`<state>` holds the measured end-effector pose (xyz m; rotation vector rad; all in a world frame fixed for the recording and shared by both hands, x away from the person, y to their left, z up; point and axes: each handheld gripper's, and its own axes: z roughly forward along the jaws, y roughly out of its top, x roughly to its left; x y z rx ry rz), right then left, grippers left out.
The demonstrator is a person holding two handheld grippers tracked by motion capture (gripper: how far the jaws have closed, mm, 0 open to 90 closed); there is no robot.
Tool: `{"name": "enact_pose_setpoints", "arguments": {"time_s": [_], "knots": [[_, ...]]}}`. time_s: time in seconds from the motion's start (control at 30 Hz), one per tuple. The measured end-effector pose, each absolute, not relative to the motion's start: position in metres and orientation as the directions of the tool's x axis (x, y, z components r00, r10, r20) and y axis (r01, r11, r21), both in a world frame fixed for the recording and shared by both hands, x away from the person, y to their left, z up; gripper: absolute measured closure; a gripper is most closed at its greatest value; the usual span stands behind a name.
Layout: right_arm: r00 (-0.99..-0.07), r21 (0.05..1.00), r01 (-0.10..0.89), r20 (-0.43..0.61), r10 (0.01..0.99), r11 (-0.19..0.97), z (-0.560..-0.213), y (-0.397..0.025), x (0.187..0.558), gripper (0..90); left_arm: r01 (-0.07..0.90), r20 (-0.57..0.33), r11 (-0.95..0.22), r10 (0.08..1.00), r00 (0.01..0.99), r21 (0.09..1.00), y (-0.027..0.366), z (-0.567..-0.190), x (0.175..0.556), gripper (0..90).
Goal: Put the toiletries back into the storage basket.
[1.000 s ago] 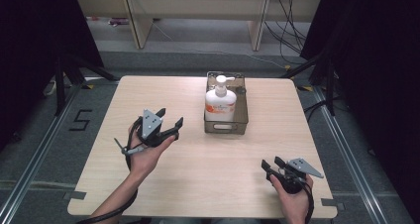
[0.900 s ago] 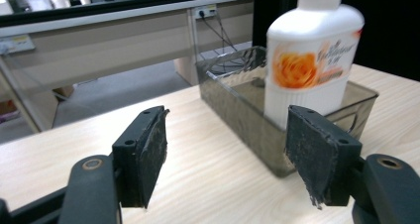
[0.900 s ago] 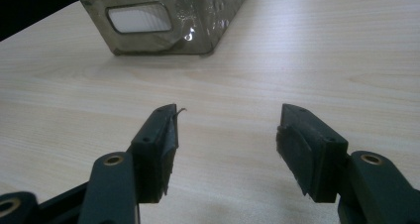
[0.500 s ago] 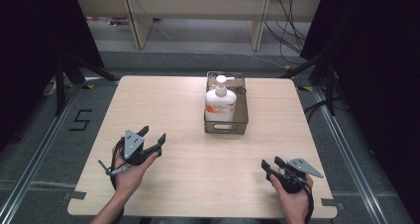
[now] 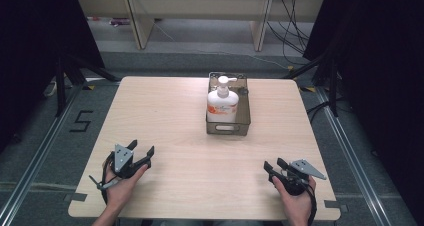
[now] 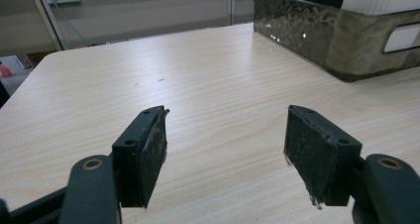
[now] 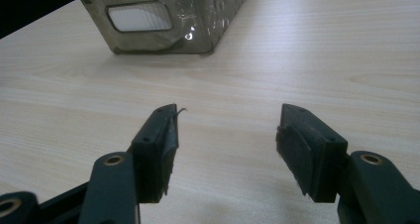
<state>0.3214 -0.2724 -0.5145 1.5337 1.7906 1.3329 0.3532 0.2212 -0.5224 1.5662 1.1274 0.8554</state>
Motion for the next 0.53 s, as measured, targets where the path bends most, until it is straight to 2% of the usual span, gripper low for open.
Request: {"name": "enact_pose_setpoints", "arguments": {"time_s": [0.07, 0.13, 0.4, 0.53], "knots": [[-0.289, 0.852, 0.518, 0.258, 0.922, -0.076, -0.5138, -0.2720, 0.3204, 41.8, 0.244, -0.007, -0.074, 0.949, 0.315, 0.967, 0.2224, -0.5234, 0.3540, 32.2], [-0.309, 0.873, 0.486, 0.199, 0.930, -0.026, -0.5147, -0.2755, 0.3227, 41.7, 0.244, -0.005, -0.075, 0.951, 0.310, 0.967, 0.2236, -0.5231, 0.3540, 32.2], [-0.314, 0.869, 0.493, 0.215, 0.925, -0.034, -0.5154, -0.2744, 0.3233, 41.8, 0.226, 0.000, -0.075, 0.949, 0.316, 0.971, 0.2240, -0.5233, 0.3523, 32.5], [-0.317, 0.877, 0.480, 0.191, 0.929, -0.016, -0.5155, -0.2761, 0.3235, 41.7, 0.223, 0.008, -0.086, 0.944, 0.329, 0.971, 0.2248, -0.5231, 0.3529, 32.7]]}}
